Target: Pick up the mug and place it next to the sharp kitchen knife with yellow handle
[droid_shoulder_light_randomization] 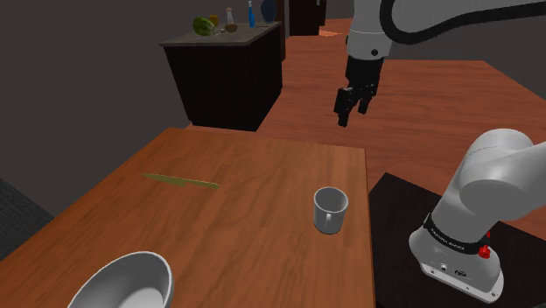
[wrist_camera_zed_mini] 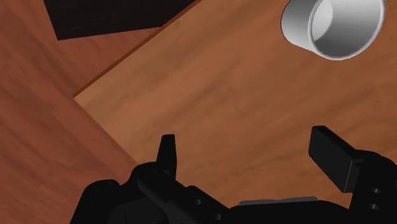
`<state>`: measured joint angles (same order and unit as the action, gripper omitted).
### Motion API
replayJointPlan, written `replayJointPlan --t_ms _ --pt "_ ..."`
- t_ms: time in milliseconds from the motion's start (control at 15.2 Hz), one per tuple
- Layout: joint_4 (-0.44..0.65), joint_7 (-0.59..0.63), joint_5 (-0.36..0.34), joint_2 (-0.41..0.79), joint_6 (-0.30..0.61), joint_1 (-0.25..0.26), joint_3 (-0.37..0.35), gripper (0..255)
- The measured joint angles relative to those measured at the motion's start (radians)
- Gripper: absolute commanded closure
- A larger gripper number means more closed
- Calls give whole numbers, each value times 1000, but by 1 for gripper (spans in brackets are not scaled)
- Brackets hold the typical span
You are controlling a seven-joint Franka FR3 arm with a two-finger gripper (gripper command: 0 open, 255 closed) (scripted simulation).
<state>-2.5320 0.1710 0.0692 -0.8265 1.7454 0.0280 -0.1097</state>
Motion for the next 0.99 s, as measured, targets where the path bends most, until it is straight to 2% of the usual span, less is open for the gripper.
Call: replayJointPlan --t_ms 594,858,990 --pt "-247 119 158 -58 190 106 -129 0" --pt "-326 172 244 -14 318 165 -202 0" --pt "-349 189 271 -3 354 186 -224 0"
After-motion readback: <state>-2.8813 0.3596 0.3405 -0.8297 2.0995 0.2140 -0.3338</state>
